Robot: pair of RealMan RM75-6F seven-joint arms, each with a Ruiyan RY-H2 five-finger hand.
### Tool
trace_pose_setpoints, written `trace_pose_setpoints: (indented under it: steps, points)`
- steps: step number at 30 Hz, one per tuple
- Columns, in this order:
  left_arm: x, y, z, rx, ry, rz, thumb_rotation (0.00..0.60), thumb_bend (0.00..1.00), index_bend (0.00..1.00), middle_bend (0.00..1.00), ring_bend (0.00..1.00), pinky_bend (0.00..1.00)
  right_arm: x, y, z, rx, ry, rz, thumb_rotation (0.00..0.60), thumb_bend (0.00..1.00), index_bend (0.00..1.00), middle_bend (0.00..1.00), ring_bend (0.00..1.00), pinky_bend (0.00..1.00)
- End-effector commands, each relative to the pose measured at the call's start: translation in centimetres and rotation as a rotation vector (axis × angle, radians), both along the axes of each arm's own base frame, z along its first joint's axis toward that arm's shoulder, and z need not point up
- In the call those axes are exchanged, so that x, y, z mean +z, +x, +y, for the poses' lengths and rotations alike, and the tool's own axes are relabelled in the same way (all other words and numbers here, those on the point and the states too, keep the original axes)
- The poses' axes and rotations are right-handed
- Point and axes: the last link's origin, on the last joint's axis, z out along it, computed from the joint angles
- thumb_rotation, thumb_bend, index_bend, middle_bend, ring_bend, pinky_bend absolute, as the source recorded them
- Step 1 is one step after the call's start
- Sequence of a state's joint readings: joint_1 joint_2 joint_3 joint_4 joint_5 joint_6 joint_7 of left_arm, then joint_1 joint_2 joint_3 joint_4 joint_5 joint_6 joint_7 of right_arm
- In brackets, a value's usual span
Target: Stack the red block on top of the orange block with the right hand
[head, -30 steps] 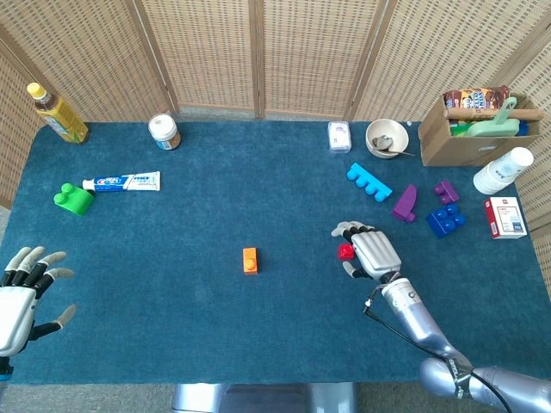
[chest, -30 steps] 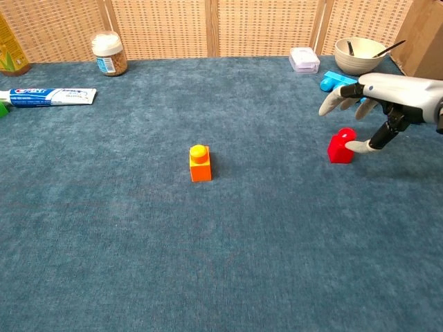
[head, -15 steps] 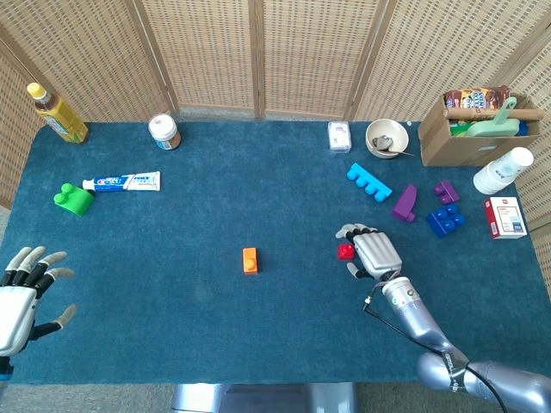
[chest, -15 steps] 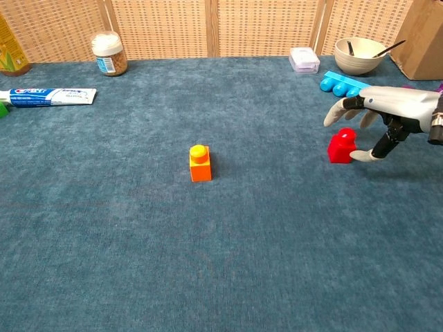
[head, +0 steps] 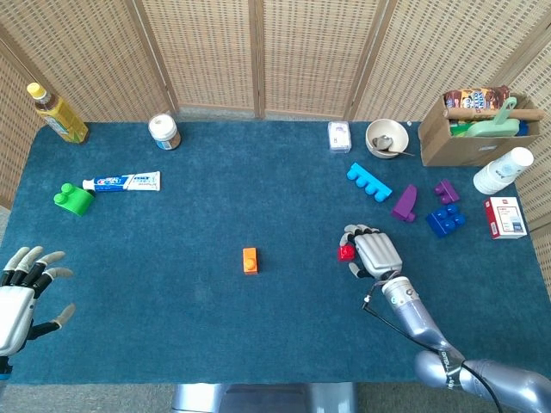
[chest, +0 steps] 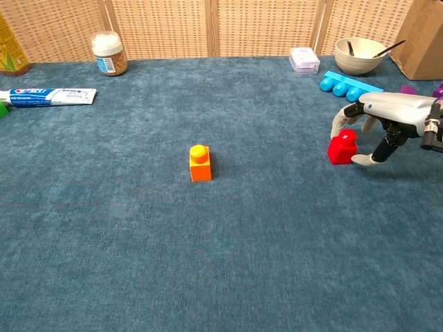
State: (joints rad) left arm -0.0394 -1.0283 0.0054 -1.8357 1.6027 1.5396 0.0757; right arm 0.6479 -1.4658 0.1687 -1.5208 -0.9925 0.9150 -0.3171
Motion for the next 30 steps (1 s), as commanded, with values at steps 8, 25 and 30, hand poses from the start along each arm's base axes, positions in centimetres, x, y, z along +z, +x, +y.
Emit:
trace_pose_setpoints:
  steps: [8, 25, 30]
  points:
    - [0.1, -0.3, 0.0, 0.006, 0.004, -0.003, 0.600, 0.30, 0.35, 0.23, 0.12, 0.08, -0.6, 0.1, -0.4, -0.010, -0.006, 0.005, 0.600, 0.33, 0.50, 0.25, 0.21, 0.28]
    - [0.2, 0.1, 0.1, -0.013, 0.006, 0.003, 0.600, 0.30, 0.35, 0.23, 0.12, 0.08, 0.9, 2.3, -0.1, -0.014, -0.014, -0.080, 0.600, 0.34, 0.64, 0.35, 0.26, 0.31]
    - [0.2, 0.0, 0.0, -0.012, 0.007, 0.005, 0.600, 0.30, 0.35, 0.23, 0.12, 0.08, 1.3, 3.9, 0.0, 0.000, 0.009, -0.118, 0.600, 0.33, 0.64, 0.35, 0.26, 0.31]
